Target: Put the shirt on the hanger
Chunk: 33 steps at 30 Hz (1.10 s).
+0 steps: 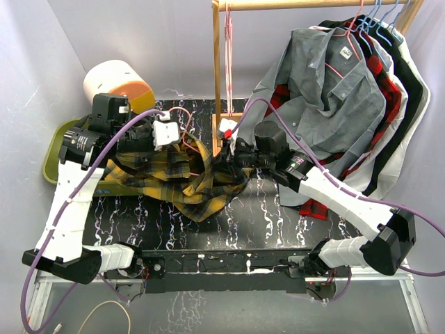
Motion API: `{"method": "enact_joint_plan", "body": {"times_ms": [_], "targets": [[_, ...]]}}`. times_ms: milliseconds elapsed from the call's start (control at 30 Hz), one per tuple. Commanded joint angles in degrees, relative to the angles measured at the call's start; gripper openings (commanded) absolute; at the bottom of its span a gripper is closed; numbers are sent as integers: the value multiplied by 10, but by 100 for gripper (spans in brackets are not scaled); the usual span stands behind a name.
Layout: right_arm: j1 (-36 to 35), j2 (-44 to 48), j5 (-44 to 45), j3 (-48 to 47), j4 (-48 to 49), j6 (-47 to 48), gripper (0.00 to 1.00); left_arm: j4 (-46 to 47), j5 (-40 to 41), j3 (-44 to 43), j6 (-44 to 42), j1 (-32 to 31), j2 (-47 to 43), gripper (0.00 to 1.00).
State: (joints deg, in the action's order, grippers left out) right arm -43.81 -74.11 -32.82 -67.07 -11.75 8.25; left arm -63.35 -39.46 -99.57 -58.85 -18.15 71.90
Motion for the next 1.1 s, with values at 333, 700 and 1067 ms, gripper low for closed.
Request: {"method": "enact_joint_plan", "body": {"times_ms": [333, 700, 1067], "targets": [[-17, -14, -36, -39, 156, -63, 14, -3, -52, -1, 11, -3, -9, 0], [-20, 38, 109, 30, 160, -97, 8, 22, 2, 18, 28, 1, -16, 0], [-20, 250, 234, 197, 107, -191, 8, 54, 62, 30, 88, 27, -22, 94]]}}
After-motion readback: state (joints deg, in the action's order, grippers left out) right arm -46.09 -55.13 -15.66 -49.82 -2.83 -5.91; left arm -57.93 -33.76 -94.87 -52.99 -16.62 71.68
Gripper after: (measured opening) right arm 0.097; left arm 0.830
